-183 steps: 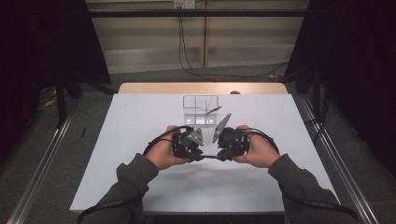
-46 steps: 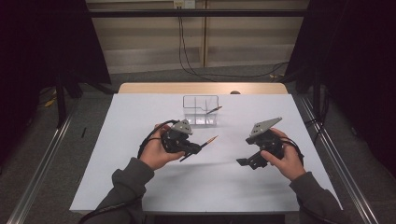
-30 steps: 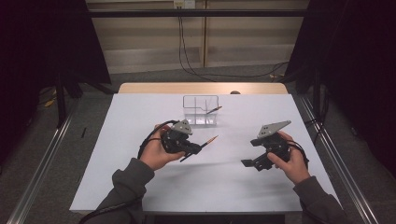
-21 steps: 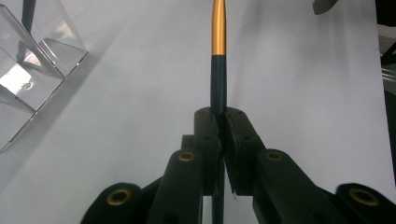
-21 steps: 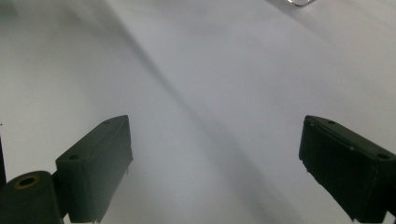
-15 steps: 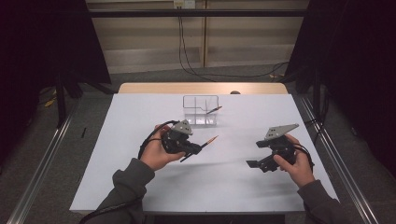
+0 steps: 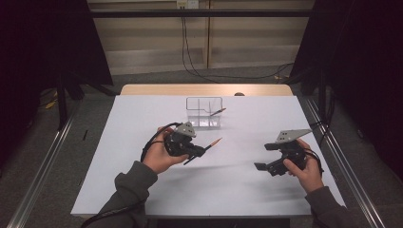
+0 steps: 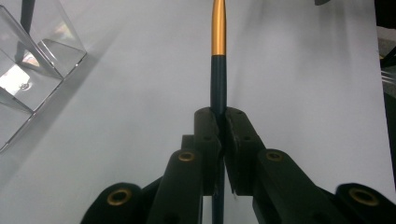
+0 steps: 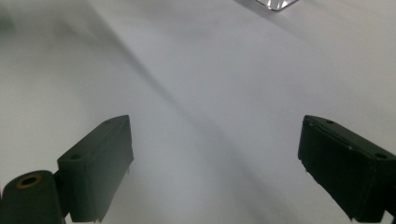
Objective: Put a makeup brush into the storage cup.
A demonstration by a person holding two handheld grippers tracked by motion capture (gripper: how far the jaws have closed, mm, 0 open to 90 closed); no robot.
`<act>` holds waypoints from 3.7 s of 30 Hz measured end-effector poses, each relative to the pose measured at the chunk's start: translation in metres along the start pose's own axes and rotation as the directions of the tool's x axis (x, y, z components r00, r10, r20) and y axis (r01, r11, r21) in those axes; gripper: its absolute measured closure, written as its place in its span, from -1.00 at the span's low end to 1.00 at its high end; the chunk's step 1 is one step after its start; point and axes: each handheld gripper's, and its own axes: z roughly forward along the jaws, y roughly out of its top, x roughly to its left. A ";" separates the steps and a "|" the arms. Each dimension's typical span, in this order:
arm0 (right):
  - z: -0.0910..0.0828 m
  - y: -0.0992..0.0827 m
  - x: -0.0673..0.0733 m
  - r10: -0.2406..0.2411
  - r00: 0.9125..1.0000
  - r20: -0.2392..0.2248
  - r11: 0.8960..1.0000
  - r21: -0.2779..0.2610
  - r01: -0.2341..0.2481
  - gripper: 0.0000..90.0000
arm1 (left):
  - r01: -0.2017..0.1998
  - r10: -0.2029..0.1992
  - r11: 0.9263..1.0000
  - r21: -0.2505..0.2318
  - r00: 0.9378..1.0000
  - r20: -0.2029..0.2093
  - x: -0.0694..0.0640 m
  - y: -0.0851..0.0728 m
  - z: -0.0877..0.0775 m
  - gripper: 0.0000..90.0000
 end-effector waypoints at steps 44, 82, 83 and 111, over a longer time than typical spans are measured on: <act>-0.013 -0.009 -0.002 0.012 1.000 0.026 0.998 -0.060 -0.011 -0.79 | 0.133 -0.152 0.952 -0.277 0.987 -0.049 0.007 0.004 -0.003 0.87; -0.014 -0.009 -0.002 0.005 1.000 0.015 0.997 -0.071 -0.004 -0.79 | 0.210 -0.281 0.826 -0.523 0.958 -0.060 0.016 0.014 0.002 0.87; -0.014 -0.009 -0.002 0.004 1.000 0.015 0.997 -0.072 -0.003 -0.79 | 0.212 -0.285 0.823 -0.526 0.957 -0.061 0.016 0.014 0.002 0.87; -0.022 -0.012 -0.001 0.007 1.000 0.024 0.991 -0.137 -0.004 -0.79 | 0.217 -0.317 0.779 -0.588 0.946 -0.071 0.027 0.023 0.007 0.87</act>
